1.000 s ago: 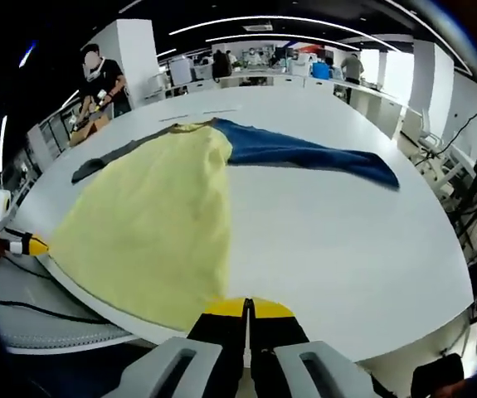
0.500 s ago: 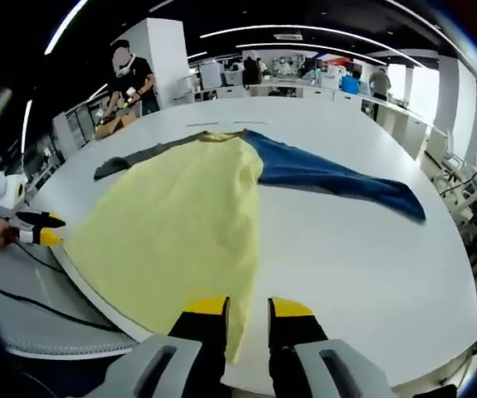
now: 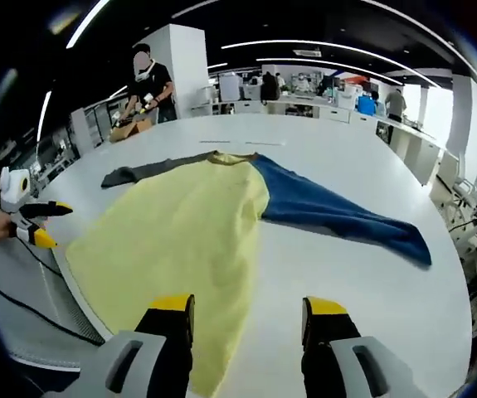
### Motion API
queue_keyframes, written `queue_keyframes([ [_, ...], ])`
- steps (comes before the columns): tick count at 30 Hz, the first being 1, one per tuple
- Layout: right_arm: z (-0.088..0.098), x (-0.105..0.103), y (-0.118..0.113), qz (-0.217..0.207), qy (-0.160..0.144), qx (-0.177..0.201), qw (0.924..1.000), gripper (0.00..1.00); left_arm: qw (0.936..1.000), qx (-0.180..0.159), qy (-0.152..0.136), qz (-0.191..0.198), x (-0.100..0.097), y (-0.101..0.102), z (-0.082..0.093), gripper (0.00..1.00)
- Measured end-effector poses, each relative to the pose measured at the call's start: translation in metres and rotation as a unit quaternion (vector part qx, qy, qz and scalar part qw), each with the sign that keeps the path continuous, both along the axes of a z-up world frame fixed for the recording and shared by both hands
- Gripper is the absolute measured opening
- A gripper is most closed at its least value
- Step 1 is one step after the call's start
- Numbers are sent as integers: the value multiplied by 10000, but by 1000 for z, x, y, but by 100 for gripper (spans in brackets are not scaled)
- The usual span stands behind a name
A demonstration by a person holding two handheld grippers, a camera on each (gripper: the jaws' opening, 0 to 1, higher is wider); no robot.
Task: Fold the garment on the visible template until the final outline fits inside the template.
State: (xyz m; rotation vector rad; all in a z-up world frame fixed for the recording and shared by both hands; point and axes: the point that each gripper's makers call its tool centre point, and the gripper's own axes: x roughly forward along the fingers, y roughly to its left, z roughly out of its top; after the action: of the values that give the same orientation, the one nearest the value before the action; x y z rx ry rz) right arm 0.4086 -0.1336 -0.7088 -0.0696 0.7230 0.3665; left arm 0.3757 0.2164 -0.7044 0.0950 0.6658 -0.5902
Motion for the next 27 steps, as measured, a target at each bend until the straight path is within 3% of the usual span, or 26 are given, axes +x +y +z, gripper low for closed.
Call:
queue_keyframes([
  [11,14,49,-3,250,-461,-220,9984,48,9996,-160,-211,-91,8,-8,10,99],
  [18,22,83,3,238,-573,137,9980,43,9985,-343,-393,-188,12,-14,22,99],
  [27,11,112,10,477,-527,66,9974,35,9987,-271,-432,-21,21,-9,21,96],
])
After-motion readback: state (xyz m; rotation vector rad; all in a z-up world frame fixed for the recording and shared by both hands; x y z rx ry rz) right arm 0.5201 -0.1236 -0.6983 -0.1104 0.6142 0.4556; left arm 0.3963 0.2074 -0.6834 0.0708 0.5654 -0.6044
